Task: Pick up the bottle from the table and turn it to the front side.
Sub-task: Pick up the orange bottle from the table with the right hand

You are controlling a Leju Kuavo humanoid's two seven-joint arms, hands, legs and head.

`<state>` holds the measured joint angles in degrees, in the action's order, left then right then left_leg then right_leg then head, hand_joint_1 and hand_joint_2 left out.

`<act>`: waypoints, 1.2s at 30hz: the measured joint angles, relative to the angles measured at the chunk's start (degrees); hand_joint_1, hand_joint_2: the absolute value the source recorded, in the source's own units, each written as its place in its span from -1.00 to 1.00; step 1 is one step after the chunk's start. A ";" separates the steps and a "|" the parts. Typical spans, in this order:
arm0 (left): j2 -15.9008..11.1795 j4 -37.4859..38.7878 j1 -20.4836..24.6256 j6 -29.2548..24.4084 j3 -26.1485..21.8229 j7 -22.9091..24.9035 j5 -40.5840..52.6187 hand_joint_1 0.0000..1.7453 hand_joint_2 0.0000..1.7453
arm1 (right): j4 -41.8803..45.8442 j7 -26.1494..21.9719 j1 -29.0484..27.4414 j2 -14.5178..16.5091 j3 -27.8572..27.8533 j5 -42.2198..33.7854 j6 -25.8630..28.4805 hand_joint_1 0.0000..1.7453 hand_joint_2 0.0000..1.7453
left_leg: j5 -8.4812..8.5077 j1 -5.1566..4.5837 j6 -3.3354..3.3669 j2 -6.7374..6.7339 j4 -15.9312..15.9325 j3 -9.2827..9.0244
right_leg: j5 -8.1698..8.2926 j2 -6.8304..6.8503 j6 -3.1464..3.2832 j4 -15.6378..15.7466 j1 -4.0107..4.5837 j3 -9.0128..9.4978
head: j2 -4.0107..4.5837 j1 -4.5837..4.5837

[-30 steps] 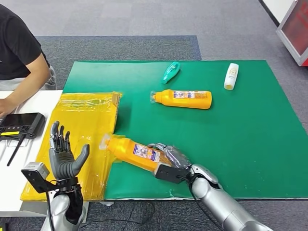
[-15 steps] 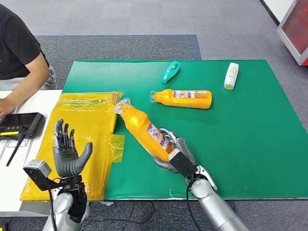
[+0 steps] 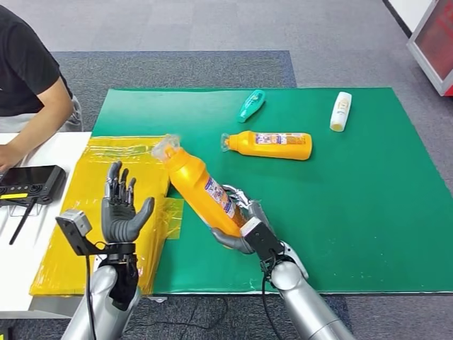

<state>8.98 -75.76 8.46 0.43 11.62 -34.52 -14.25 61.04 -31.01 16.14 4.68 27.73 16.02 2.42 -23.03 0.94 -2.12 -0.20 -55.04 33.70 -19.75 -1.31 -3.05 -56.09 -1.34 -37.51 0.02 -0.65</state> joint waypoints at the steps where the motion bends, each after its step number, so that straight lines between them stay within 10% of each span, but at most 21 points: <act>1: 0.02 1.11 0.90 0.62 0.30 0.41 -0.68 -1.00 1.00 | 0.32 -0.16 0.00 0.11 0.11 -0.16 0.01 1.00 1.00 | 0.00 0.00 0.00 0.00 0.00 0.00 | 0.01 0.00 0.01 0.00 0.00 0.00 | 0.00 0.00; 36: 1.57 14.18 11.08 3.47 7.94 3.59 -4.88 -1.00 1.00 | 3.03 -2.61 0.95 0.30 2.20 -3.68 1.05 1.00 1.00 | 0.04 0.00 -0.02 -0.01 -0.02 0.10 | 0.03 0.00 0.03 -0.02 0.00 -0.10 | 0.00 -0.01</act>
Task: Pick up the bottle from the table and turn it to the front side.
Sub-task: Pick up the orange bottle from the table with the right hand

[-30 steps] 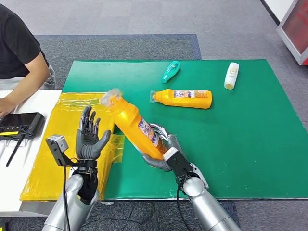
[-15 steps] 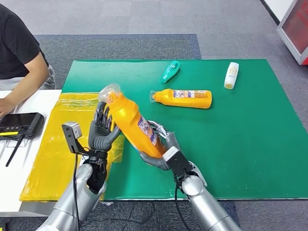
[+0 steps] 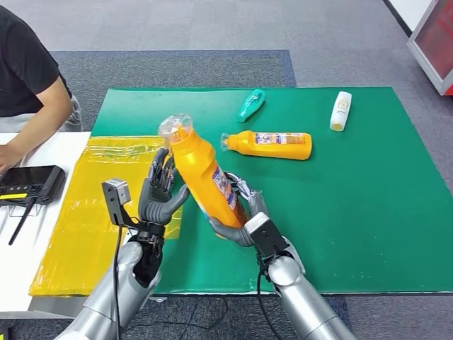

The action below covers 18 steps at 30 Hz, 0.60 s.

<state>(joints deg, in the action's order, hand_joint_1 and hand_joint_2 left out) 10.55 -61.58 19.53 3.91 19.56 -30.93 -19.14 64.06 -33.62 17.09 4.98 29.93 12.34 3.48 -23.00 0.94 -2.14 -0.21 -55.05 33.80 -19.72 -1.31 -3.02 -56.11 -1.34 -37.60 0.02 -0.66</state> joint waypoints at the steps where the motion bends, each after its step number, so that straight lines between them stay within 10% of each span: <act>1: -0.04 -0.08 -0.06 -0.03 0.10 0.00 0.01 -1.00 1.00 | 0.00 -0.02 0.00 0.00 -0.01 -0.04 0.10 1.00 1.00 | 0.00 0.00 0.00 0.00 0.00 0.00 | 0.00 0.00 0.00 0.00 0.00 0.00 | 0.00 0.00; 18: -2.01 -13.58 -5.54 -2.01 4.11 0.30 1.39 -1.00 1.00 | -0.33 -1.35 0.11 -0.24 -0.55 -0.13 1.60 1.00 1.00 | 0.00 0.00 0.00 0.00 0.00 0.14 | 0.00 0.00 0.00 0.00 0.00 -0.13 | 0.00 -0.02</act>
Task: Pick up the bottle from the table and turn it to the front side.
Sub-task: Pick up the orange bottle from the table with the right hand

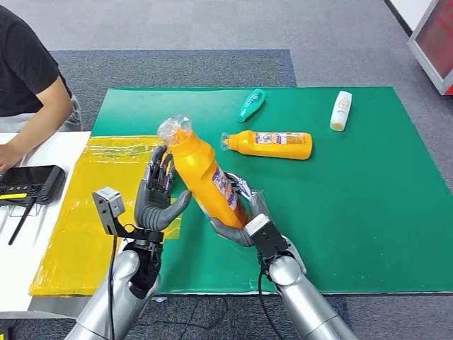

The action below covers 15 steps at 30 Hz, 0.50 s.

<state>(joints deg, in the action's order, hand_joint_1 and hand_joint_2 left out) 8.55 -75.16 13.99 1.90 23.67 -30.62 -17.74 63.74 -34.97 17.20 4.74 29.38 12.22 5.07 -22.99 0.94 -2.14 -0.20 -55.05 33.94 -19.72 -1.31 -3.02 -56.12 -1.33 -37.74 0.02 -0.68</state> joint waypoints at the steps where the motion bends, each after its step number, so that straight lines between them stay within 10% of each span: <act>1: 0.00 0.00 0.00 0.00 0.00 0.00 0.00 -1.00 1.00 | 0.00 0.00 0.00 0.00 0.00 0.00 0.00 1.00 1.00 | 0.00 0.00 0.00 0.00 0.00 0.00 | 0.00 0.00 0.00 0.00 0.00 0.00 | 0.00 0.00; 15: -1.04 -6.49 -1.03 6.44 3.48 5.01 -10.92 -1.00 1.00 | -3.32 -1.59 0.00 0.16 -0.44 0.38 -0.54 1.00 1.00 | 0.02 0.00 0.00 0.00 0.00 0.05 | 0.01 0.00 0.00 0.00 0.00 -0.05 | 0.00 0.02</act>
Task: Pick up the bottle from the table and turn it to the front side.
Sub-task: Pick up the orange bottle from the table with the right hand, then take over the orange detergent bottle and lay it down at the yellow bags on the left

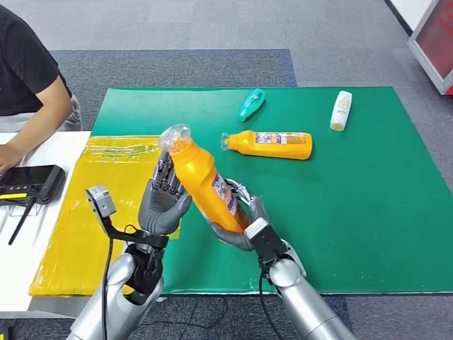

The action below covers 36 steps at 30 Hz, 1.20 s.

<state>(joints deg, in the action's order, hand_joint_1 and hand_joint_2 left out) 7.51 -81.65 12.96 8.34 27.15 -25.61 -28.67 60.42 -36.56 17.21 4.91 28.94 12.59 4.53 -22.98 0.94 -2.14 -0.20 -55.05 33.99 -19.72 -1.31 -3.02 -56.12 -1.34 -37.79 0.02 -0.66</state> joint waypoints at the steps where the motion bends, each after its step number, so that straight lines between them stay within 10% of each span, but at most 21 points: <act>1: 0.01 0.10 0.19 0.52 0.05 0.40 -0.81 -1.00 1.00 | -0.09 -0.07 0.01 0.04 0.00 0.09 0.14 1.00 1.00 | 0.00 0.00 0.00 0.00 0.00 0.00 | 0.00 0.00 0.00 0.00 0.00 0.00 | 0.00 0.00; 36: 0.05 5.55 5.43 -0.73 -0.31 2.18 -3.05 -1.00 1.00 | 7.22 -2.69 -2.35 -0.76 1.46 1.24 -0.01 1.00 1.00 | 0.05 0.00 -0.01 0.00 0.00 0.05 | 0.07 0.00 -0.01 0.00 0.00 -0.04 | 0.00 0.00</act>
<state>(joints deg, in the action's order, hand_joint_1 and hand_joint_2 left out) 7.56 -76.10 18.39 7.61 26.84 -23.43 -31.72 67.64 -39.24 14.86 4.15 30.40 13.84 4.52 -22.92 0.94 -2.15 -0.20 -55.06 34.04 -19.65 -1.30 -3.03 -56.12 -1.34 -37.83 0.02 -0.66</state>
